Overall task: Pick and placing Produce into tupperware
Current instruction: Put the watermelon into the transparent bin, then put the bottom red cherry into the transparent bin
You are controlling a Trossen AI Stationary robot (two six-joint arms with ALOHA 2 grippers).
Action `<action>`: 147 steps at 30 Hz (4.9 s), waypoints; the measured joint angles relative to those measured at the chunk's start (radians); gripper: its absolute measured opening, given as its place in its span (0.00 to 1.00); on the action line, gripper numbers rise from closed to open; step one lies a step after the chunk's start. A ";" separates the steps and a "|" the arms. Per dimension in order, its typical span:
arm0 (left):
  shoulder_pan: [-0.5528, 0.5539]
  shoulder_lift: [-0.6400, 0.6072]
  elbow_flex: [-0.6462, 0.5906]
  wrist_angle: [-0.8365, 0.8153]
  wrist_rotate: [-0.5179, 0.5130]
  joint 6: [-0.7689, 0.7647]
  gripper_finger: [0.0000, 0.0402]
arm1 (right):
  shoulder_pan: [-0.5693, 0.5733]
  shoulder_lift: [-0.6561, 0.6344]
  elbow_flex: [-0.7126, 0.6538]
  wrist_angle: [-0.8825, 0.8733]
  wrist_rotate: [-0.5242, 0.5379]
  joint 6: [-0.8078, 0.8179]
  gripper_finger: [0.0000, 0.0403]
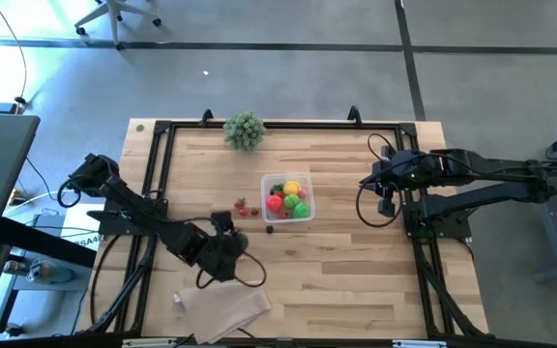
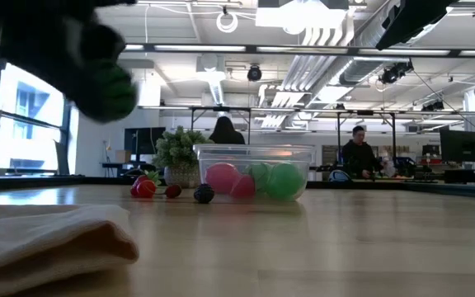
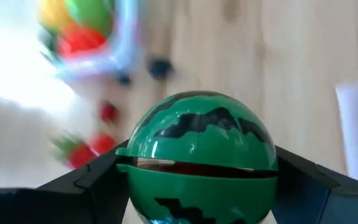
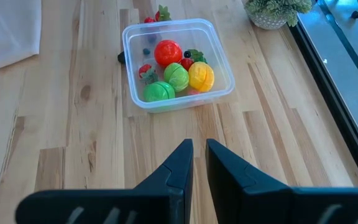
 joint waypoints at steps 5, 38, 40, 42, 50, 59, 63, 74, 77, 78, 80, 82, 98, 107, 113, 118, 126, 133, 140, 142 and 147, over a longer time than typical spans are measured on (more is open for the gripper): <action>0.110 -0.001 0.101 0.017 -0.069 0.147 0.69 | 0.000 0.000 0.000 0.000 0.000 0.000 0.09; 0.773 0.277 0.208 0.390 0.533 0.447 0.63 | 0.000 0.000 0.000 0.000 0.000 0.000 0.09; 0.772 0.277 0.208 0.394 0.533 0.447 0.61 | 0.000 0.000 0.000 0.000 0.000 0.000 0.09; 0.772 0.275 0.208 0.393 0.533 0.447 0.58 | 0.000 0.000 0.000 0.000 0.000 0.000 0.09; 0.772 0.270 0.210 0.364 0.557 0.447 0.52 | 0.000 0.000 0.000 0.000 0.000 0.000 0.09; 0.767 0.260 0.449 -0.231 0.653 0.319 0.45 | 0.000 0.000 0.000 0.000 0.000 0.000 0.09; 0.742 0.260 0.536 -0.480 0.642 0.245 0.42 | 0.000 0.000 0.000 0.000 0.000 0.000 0.09; 0.600 0.052 0.364 -0.652 0.537 0.062 0.34 | 0.000 0.000 0.000 0.000 0.000 0.000 0.09; 0.568 -0.071 0.241 -0.606 0.537 -0.021 0.33 | 0.000 0.000 0.000 0.000 0.000 0.000 0.09; 0.555 -0.123 0.193 -0.587 0.538 -0.053 0.32 | 0.000 0.000 0.000 0.000 0.000 0.000 0.09; 0.533 -0.226 0.096 -0.548 0.538 -0.121 0.32 | 0.000 0.000 0.000 0.000 0.000 0.000 0.09; 0.507 -0.336 -0.006 -0.490 0.538 -0.204 0.32 | 0.000 0.000 0.000 0.000 0.000 0.000 0.09; 0.282 -0.703 -0.398 -0.295 0.684 -0.502 0.32 | 0.000 0.000 0.000 0.000 0.000 0.000 0.09; 0.091 -0.578 -0.398 -0.299 0.683 -0.228 0.32 | 0.000 0.000 0.000 0.000 0.000 0.000 0.09; 0.026 -0.473 -0.398 -0.297 0.643 -0.103 0.32 | 0.000 0.000 0.000 0.000 0.000 0.000 0.09; 0.018 -0.383 -0.398 -0.297 0.611 -0.044 0.32 | 0.000 0.000 0.000 0.000 0.000 0.000 0.09; 0.019 -0.257 -0.398 -0.302 0.589 -0.042 0.32 | 0.000 0.000 0.000 0.000 0.000 0.000 0.09; 0.019 -0.233 -0.398 -0.274 0.590 -0.042 0.32 | 0.000 0.000 0.000 0.000 0.000 0.000 0.09; 0.019 -0.233 -0.398 -0.217 0.639 -0.050 0.32 | 0.000 0.000 0.000 0.000 0.000 0.000 0.09; 0.019 -0.233 -0.398 -0.203 0.664 -0.087 0.32 | 0.000 0.000 0.000 0.000 0.000 0.000 0.09; 0.019 -0.233 -0.398 -0.205 0.638 -0.293 0.32 | 0.000 0.000 0.000 0.000 0.000 0.000 0.09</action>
